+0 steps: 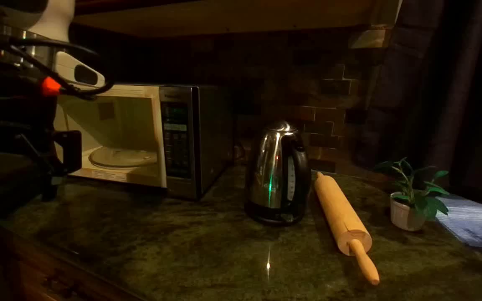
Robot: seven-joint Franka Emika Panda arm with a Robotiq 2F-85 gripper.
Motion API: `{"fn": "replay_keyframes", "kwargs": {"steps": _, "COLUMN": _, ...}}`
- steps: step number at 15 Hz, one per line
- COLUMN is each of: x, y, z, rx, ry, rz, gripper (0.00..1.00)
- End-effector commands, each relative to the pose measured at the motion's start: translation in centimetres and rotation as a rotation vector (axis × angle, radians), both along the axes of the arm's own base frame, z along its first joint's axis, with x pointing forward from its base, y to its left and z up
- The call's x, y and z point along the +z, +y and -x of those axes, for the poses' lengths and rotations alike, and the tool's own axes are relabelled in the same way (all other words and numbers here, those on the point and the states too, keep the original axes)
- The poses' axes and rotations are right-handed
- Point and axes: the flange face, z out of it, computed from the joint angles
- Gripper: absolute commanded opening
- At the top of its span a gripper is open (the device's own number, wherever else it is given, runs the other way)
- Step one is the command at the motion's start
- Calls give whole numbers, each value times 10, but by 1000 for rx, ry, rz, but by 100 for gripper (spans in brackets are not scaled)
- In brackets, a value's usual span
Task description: Close the microwave door
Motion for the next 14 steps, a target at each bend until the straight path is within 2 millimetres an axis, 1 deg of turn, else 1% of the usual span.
{"fn": "replay_keyframes", "kwargs": {"steps": 1, "x": 0, "y": 0, "z": 0, "rx": 0, "ry": 1, "rz": 0, "gripper": 100}}
{"fn": "replay_keyframes", "kwargs": {"steps": 6, "x": 0, "y": 0, "z": 0, "rx": 0, "ry": 1, "rz": 0, "gripper": 100}}
{"fn": "replay_keyframes", "kwargs": {"steps": 7, "x": 7, "y": 2, "z": 1, "rx": -3, "ry": -33, "rz": 6, "gripper": 100}}
{"fn": "replay_keyframes", "kwargs": {"steps": 9, "x": 27, "y": 12, "z": 9, "rx": -3, "ry": -87, "rz": 8, "gripper": 100}}
{"fn": "replay_keyframes", "kwargs": {"steps": 11, "x": 52, "y": 23, "z": 17, "rx": 10, "ry": -156, "rz": 10, "gripper": 100}}
{"fn": "replay_keyframes", "kwargs": {"steps": 13, "x": 83, "y": 36, "z": 29, "rx": 19, "ry": -251, "rz": 12, "gripper": 100}}
{"fn": "replay_keyframes", "kwargs": {"steps": 14, "x": 103, "y": 42, "z": 37, "rx": 15, "ry": -305, "rz": 7, "gripper": 100}}
